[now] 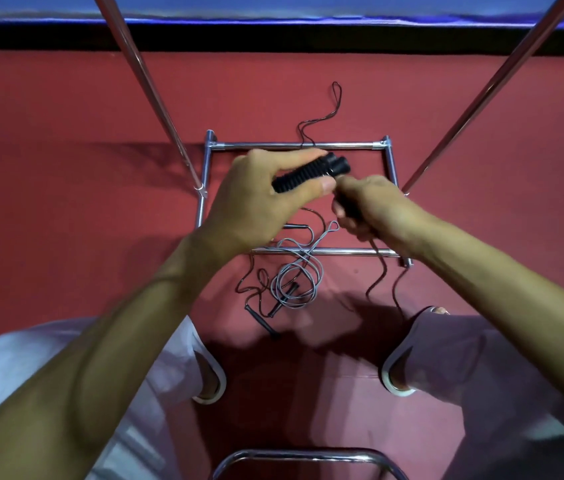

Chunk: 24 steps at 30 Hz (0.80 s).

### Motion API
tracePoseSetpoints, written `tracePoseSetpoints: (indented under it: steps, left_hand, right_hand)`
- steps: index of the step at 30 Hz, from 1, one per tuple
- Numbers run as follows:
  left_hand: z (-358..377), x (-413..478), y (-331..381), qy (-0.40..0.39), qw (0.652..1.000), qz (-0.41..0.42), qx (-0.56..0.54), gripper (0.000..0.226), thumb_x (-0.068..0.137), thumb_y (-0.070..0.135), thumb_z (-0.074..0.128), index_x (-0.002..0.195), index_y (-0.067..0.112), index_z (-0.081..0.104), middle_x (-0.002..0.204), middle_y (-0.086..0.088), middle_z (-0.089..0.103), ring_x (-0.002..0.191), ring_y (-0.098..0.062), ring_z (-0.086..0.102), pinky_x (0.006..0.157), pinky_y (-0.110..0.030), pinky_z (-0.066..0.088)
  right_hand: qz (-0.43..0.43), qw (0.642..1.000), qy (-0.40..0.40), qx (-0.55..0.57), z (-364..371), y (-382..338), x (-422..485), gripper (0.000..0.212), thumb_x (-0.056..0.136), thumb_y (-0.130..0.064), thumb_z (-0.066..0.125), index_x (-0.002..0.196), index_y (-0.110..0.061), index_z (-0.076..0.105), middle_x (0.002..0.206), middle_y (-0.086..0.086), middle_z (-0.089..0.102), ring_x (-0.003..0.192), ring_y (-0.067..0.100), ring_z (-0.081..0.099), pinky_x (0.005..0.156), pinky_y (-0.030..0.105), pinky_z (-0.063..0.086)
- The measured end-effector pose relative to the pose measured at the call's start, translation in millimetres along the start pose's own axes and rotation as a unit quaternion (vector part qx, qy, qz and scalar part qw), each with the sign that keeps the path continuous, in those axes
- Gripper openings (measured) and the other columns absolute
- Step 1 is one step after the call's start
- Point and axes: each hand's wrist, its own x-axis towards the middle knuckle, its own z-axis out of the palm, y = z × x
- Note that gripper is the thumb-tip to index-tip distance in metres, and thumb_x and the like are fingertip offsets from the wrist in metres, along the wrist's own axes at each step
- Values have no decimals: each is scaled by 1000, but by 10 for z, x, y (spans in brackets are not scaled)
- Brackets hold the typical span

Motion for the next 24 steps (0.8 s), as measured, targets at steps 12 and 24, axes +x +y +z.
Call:
tracePoseSetpoints:
  steps: [12, 24]
  left_hand:
    - [-225, 98, 74, 28, 924, -290, -249, 35, 88, 47, 72, 67, 23, 62, 54, -7, 49, 35, -15, 35, 40, -17, 24]
    - [92, 56, -170, 106, 987, -117, 6, 44, 81, 62, 67, 121, 46, 69, 103, 11, 76, 89, -12, 74, 80, -31, 58]
  right_hand:
    - [-395, 821, 219, -350, -195, 99, -79, 17, 98, -30, 67, 91, -18, 77, 63, -9, 69, 53, 12, 62, 56, 30, 49]
    - [-38, 993, -45, -105, -161, -29, -27, 40, 107, -29, 49, 73, -14, 61, 48, 1, 49, 41, 14, 35, 43, 24, 29]
